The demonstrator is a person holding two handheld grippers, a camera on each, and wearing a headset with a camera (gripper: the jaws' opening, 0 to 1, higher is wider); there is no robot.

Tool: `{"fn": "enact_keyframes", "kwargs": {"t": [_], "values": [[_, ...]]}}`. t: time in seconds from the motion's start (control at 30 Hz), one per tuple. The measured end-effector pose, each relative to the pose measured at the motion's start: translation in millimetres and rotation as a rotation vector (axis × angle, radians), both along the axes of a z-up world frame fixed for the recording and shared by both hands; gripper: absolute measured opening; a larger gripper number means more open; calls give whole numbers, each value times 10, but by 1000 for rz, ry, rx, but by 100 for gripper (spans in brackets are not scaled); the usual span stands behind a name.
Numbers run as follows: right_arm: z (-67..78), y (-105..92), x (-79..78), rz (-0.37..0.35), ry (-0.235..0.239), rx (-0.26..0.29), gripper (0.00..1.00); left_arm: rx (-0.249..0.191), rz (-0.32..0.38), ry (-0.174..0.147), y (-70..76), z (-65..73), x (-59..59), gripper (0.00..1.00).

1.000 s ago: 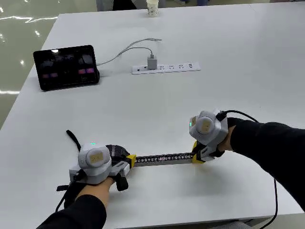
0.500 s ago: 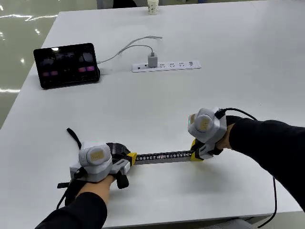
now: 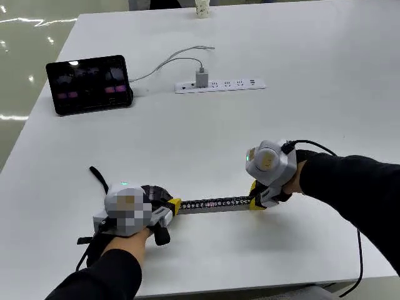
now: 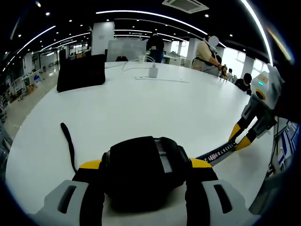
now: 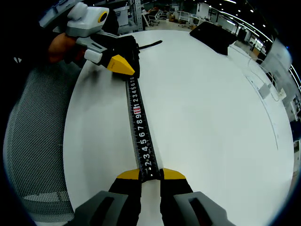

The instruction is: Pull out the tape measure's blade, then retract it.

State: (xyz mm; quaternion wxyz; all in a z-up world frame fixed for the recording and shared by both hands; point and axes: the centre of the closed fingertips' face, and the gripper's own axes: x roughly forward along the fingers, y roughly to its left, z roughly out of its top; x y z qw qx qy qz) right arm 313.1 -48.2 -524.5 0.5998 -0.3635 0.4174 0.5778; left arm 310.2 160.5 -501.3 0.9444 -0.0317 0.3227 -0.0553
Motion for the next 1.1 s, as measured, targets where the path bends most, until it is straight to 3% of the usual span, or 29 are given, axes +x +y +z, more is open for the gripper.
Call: {"fn": "enact_keyframes", "kwargs": {"t": [0.3, 1.1], "values": [[-2, 13, -6, -7, -4, -3, 11, 57, 7, -29, -2, 38, 5, 65], [2, 137, -23, 15, -1, 26, 11, -8, 6, -24, 24, 36, 10, 64]]}}
